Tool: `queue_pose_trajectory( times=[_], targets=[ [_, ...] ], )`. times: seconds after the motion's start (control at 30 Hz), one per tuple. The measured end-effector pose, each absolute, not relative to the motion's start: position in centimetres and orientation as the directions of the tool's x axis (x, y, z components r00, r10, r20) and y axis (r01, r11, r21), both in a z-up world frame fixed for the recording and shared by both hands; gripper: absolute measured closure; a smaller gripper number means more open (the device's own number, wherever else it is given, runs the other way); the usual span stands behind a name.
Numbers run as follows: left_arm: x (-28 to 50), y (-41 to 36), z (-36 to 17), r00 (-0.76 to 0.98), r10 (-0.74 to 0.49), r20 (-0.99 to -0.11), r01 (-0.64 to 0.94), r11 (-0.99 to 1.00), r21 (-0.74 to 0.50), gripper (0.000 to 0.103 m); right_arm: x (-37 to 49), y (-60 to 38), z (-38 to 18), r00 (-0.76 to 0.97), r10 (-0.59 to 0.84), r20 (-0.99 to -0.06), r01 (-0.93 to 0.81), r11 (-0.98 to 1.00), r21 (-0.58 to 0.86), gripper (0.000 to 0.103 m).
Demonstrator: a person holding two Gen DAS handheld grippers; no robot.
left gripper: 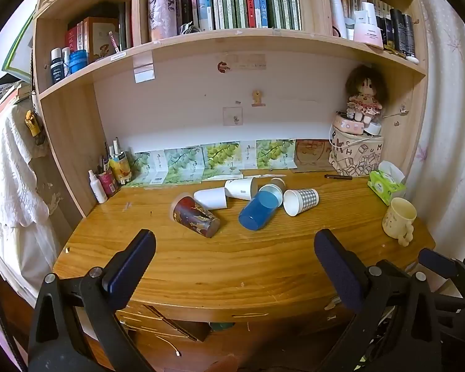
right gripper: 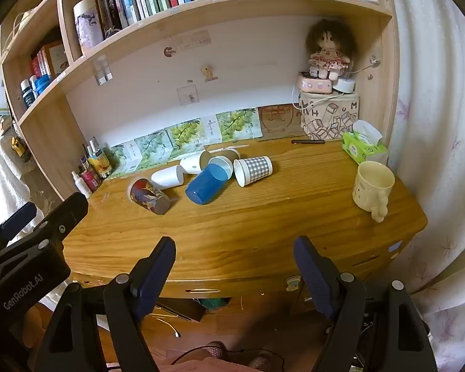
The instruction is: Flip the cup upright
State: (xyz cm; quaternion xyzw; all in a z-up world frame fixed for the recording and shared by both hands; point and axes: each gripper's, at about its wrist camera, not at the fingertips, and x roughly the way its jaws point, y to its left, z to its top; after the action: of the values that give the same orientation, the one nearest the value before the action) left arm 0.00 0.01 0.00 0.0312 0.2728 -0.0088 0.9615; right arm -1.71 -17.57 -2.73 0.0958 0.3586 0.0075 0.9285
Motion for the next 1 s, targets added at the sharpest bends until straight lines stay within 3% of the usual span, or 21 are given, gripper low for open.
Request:
queue_pose_trajectory(
  times=[1.0],
  targets=[
    [-0.7, 1.1, 0.1, 0.855, -0.029, -0.518, 0.048, 0.999, 0.023, 0.001, -2.1, -17.3, -2.6, 0.745, 0.078, -0.663, 0.053, 0.983, 0.175, 0.024]
  ],
)
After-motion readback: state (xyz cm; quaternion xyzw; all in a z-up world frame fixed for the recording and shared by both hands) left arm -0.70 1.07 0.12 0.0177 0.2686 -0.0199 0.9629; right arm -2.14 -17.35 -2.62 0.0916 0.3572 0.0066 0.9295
